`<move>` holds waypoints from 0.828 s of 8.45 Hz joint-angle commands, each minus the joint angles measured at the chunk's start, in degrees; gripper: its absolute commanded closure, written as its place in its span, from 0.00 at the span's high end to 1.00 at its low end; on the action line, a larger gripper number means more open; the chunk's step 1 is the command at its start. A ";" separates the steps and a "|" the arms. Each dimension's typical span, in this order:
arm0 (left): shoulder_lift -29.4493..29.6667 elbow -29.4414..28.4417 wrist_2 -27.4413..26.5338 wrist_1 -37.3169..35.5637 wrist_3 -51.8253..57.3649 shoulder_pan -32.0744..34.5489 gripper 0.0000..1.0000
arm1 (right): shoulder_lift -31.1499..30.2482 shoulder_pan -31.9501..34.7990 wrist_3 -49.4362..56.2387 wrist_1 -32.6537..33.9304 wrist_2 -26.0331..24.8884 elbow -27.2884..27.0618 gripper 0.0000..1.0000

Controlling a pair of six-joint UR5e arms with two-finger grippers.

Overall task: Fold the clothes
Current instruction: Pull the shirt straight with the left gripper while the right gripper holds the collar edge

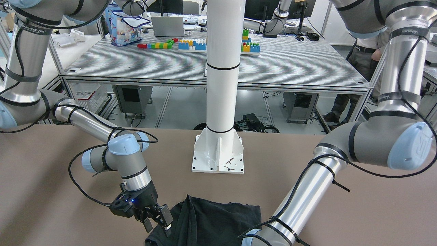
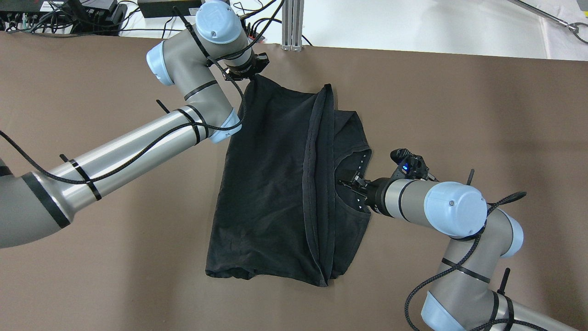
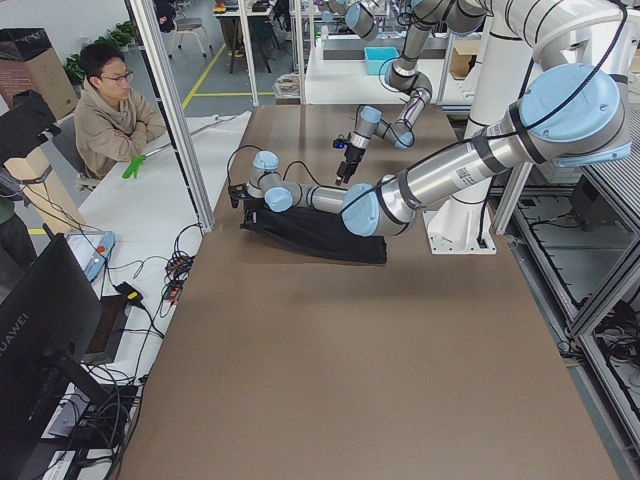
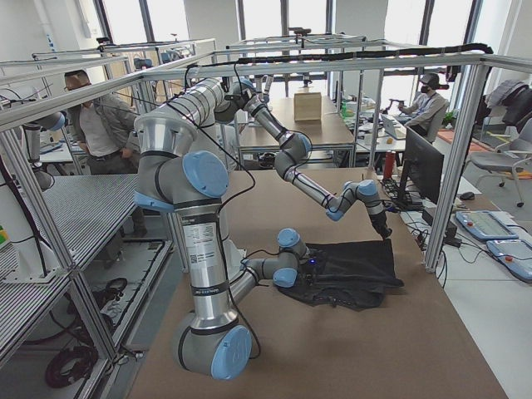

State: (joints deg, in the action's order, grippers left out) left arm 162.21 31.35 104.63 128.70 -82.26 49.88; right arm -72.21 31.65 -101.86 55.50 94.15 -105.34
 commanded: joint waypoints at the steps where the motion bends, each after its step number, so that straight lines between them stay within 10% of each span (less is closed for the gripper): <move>1: -0.22 0.71 -2.14 0.58 0.43 -0.13 0.99 | 0.48 -0.54 -0.54 1.09 -0.37 0.22 0.93; 3: -7.49 10.26 -2.42 0.41 0.43 -0.05 1.00 | 7.03 -1.24 4.70 9.82 -0.63 0.31 0.90; 7: -14.02 19.52 -2.24 -0.21 0.08 0.31 1.00 | 11.38 -11.93 30.95 24.11 -8.61 1.01 0.41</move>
State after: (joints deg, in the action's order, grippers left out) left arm 151.30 46.64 102.28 128.79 -81.94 50.23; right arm -61.90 25.63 -83.09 74.78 90.64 -104.86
